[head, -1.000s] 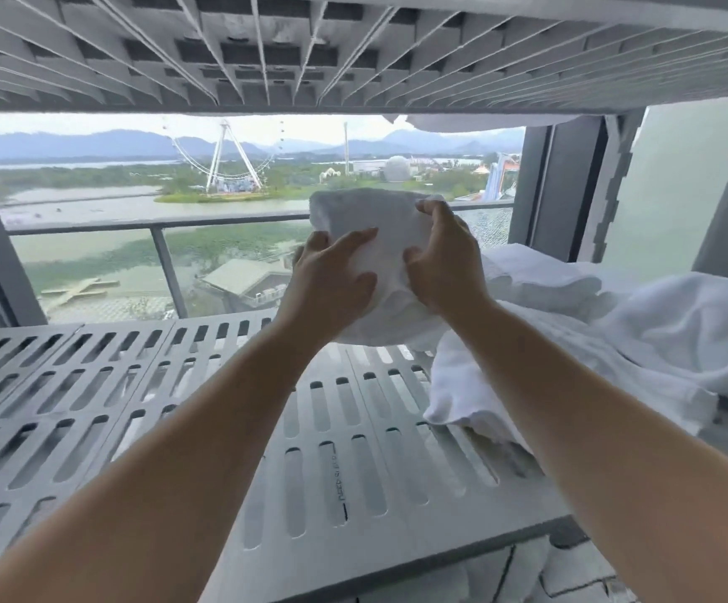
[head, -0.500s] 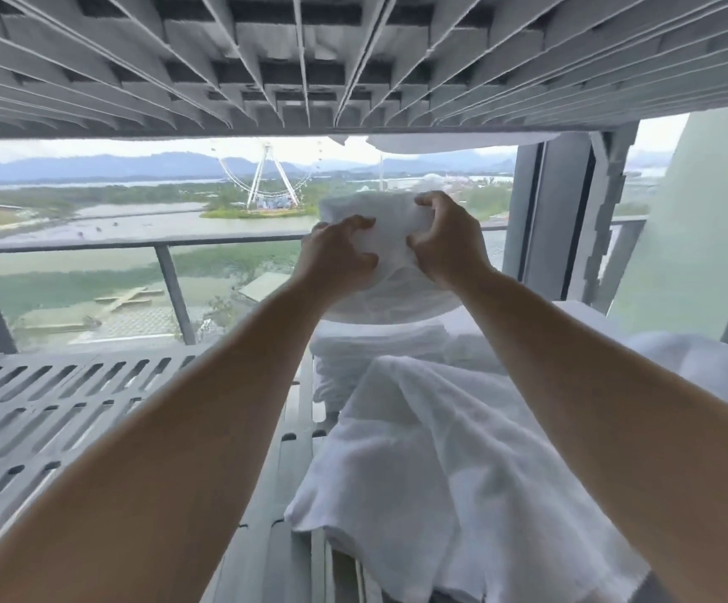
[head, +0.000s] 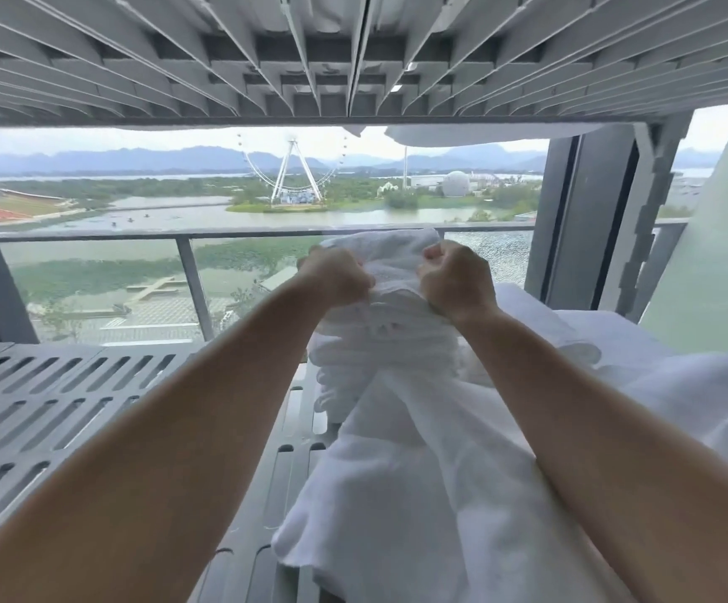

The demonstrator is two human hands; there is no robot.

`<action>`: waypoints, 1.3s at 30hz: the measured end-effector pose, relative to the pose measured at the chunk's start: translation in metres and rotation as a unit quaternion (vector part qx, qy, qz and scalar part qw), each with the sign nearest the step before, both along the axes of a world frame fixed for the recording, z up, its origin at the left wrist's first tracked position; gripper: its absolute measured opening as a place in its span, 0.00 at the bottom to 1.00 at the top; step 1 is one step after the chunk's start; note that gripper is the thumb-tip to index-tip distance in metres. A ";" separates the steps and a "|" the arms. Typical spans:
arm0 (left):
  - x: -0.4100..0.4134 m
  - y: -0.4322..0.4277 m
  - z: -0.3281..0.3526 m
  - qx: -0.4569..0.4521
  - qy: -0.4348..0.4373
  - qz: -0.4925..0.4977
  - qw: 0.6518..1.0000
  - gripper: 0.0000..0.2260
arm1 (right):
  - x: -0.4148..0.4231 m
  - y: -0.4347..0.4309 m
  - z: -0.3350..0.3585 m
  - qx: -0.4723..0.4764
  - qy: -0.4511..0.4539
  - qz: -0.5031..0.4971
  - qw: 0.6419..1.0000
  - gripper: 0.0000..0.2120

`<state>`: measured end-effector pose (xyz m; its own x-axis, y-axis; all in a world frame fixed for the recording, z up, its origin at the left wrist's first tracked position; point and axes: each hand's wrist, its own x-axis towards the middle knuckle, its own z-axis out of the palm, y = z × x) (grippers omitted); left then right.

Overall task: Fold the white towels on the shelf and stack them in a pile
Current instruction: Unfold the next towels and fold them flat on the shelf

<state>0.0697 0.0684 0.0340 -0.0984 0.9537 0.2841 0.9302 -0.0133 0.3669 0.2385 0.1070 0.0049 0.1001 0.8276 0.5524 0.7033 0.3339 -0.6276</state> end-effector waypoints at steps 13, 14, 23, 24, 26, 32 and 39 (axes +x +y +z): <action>-0.003 0.003 -0.027 -0.063 0.112 -0.107 0.986 0.32 | 0.006 -0.025 -0.014 -0.134 -0.143 0.072 0.978 0.25; -0.004 0.001 -0.029 -0.049 0.126 -0.106 0.985 0.32 | 0.007 -0.028 -0.015 -0.137 -0.159 0.074 0.975 0.26; 0.010 -0.049 -0.048 0.230 0.174 -0.110 0.951 0.19 | 0.011 -0.078 -0.028 -0.029 -0.090 -0.033 0.995 0.21; 0.012 -0.053 -0.055 0.222 0.164 -0.120 0.954 0.19 | 0.011 -0.084 -0.031 -0.033 -0.089 -0.042 0.995 0.21; 0.018 -0.060 -0.070 0.214 0.132 -0.141 0.958 0.20 | 0.013 -0.097 -0.034 -0.042 -0.086 -0.062 0.993 0.22; 0.020 -0.097 -0.096 0.286 0.093 -0.282 0.911 0.18 | 0.030 -0.129 -0.046 -0.061 -0.133 -0.112 0.983 0.17; 0.022 -0.134 -0.116 0.110 0.059 -0.131 0.984 0.27 | 0.046 -0.157 -0.054 -0.213 -0.226 -0.066 0.948 0.24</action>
